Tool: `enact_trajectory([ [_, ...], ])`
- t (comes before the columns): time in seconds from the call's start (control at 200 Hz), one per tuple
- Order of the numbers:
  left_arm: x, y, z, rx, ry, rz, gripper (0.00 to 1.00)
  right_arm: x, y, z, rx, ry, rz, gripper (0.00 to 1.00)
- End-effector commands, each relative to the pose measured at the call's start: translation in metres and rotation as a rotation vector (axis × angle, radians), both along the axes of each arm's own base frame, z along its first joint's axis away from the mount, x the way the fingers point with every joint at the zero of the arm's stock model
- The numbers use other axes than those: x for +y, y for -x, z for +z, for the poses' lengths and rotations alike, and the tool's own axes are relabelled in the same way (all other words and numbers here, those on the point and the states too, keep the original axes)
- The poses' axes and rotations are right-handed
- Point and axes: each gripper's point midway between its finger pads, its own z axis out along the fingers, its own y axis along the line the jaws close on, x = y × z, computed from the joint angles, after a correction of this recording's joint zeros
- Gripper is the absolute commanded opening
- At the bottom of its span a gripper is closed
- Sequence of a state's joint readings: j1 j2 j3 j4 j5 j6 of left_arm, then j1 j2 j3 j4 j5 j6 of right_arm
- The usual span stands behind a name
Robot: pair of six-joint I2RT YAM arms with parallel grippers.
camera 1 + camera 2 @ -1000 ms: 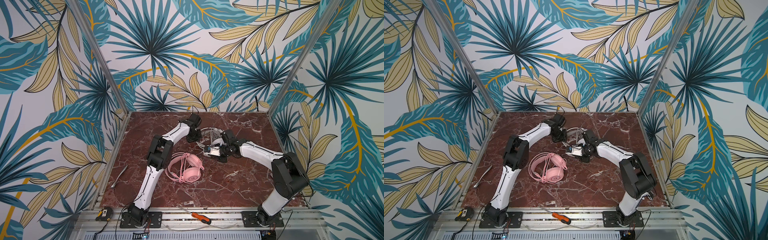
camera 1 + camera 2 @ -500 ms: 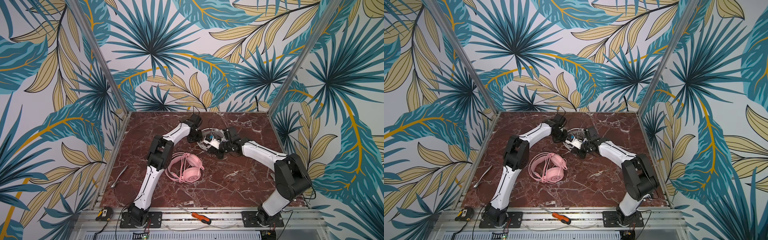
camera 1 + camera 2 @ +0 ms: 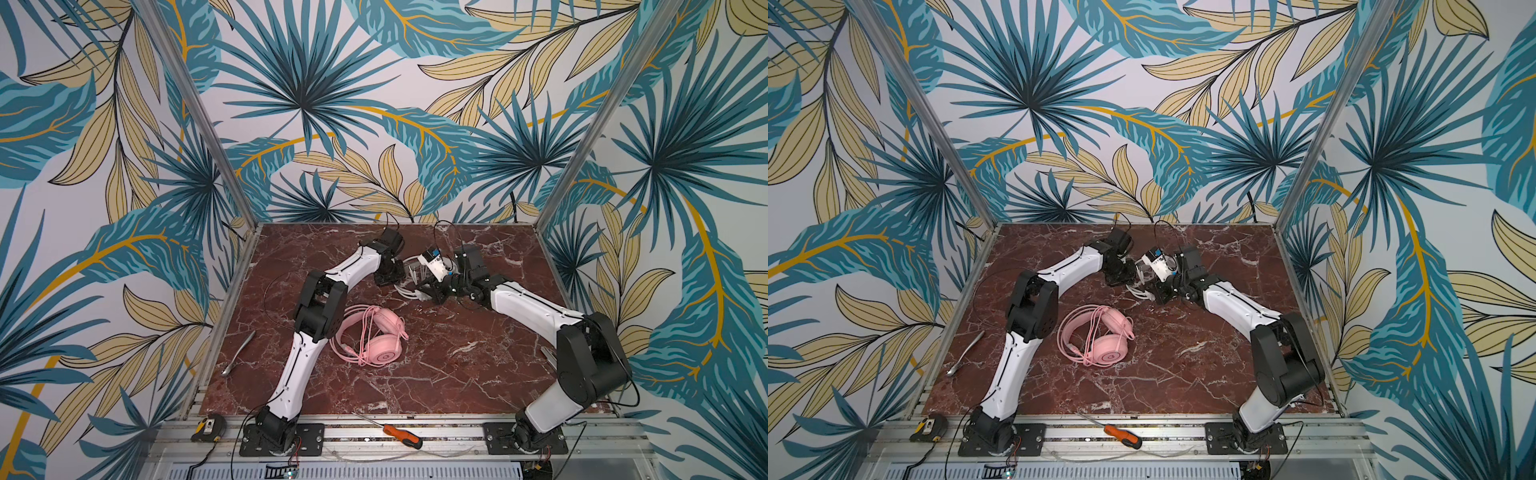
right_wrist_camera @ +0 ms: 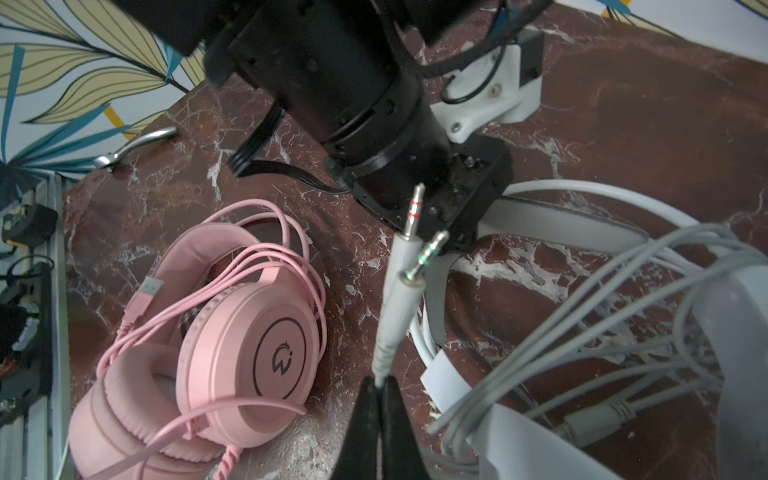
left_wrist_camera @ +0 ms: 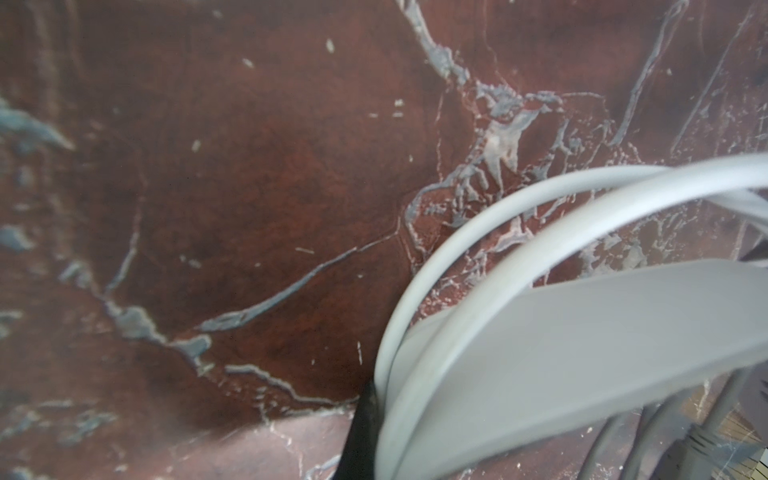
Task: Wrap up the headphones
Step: 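Tuck the audio plugs into the cable loops on the headset with the right gripper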
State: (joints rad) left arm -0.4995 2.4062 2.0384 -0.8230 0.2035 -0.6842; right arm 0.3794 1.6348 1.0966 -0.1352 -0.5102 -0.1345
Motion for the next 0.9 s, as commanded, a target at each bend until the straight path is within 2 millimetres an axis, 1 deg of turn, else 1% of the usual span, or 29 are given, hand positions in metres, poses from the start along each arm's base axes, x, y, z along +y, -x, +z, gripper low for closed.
enact_trajectory([
  [0.0,-0.004,0.009,0.019,-0.014,0.002,0.003,0.0,0.004,-0.004,0.016,0.083,-0.067,-0.08,0.0],
  [0.145,-0.007,0.008,0.031,-0.026,0.021,0.016,0.0,-0.005,0.0,-0.008,0.254,0.01,-0.158,0.0],
  [0.326,-0.015,0.008,0.043,-0.044,0.043,0.017,0.0,-0.014,-0.004,-0.022,0.349,0.09,-0.251,0.0],
  [0.416,-0.018,0.008,0.048,-0.047,0.053,0.024,0.0,-0.018,-0.007,-0.033,0.405,0.157,-0.311,0.0],
  [0.526,-0.018,0.008,0.053,-0.058,0.051,0.03,0.0,-0.023,-0.005,-0.048,0.491,0.248,-0.369,0.0],
  [0.616,-0.019,0.008,0.057,-0.065,0.055,0.032,0.0,-0.022,-0.003,-0.054,0.509,0.295,-0.381,0.0],
  [0.711,-0.02,0.009,0.059,-0.068,0.052,0.035,0.0,-0.018,-0.005,-0.055,0.496,0.304,-0.4,0.0],
  [0.896,-0.022,0.012,0.06,-0.068,0.049,0.042,0.0,-0.029,-0.01,-0.066,0.515,0.349,-0.53,0.0],
])
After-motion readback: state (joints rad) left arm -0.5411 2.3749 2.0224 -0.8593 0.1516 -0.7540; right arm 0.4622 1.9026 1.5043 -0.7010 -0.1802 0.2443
